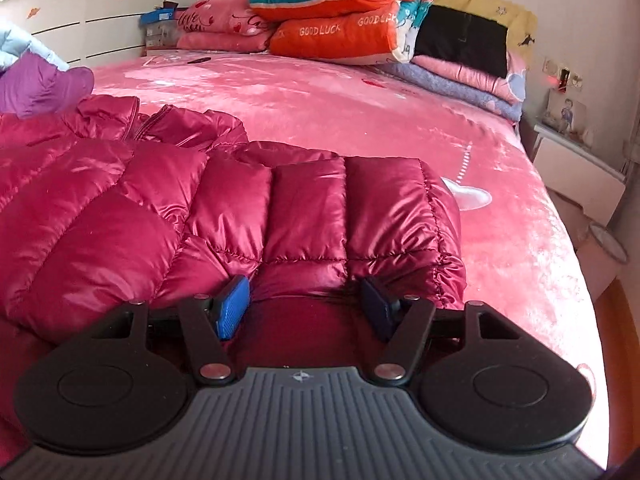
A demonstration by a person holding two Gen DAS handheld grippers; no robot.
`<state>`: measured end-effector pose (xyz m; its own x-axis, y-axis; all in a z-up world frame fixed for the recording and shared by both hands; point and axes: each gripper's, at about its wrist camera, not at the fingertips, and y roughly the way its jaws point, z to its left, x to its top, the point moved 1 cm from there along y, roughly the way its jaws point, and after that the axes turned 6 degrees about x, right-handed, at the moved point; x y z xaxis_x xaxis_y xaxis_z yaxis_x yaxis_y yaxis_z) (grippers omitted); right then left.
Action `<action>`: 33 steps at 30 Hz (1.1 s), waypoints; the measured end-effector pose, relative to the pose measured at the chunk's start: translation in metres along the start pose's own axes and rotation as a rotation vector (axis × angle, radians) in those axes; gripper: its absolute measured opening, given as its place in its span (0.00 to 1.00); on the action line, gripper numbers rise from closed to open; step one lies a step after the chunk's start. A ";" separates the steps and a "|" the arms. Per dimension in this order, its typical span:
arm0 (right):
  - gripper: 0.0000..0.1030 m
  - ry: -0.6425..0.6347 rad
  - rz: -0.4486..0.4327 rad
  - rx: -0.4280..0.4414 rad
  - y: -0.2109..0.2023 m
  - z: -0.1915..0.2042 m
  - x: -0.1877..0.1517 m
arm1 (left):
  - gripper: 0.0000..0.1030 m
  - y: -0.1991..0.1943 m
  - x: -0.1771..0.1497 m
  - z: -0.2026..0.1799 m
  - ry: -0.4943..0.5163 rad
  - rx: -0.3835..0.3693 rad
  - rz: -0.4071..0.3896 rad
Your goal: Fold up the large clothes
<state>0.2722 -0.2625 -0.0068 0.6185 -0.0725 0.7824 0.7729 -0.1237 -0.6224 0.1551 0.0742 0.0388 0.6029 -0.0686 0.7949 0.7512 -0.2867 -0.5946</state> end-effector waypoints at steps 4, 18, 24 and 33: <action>0.98 0.061 -0.010 0.065 -0.017 -0.021 0.013 | 0.99 -0.002 0.000 -0.001 0.001 0.003 -0.006; 0.59 0.002 -0.035 0.180 0.058 0.018 0.112 | 0.99 0.000 -0.001 -0.006 0.011 0.013 -0.012; 0.42 -0.030 0.055 0.258 0.106 0.071 0.121 | 0.99 -0.001 -0.001 -0.006 0.010 0.013 -0.012; 0.43 -0.060 0.056 0.283 0.131 0.089 0.105 | 0.99 -0.001 -0.002 -0.007 0.014 0.015 -0.009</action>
<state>0.4510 -0.1983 -0.0076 0.6621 -0.0121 0.7494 0.7410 0.1601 -0.6521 0.1512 0.0681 0.0384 0.5923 -0.0799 0.8017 0.7605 -0.2732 -0.5891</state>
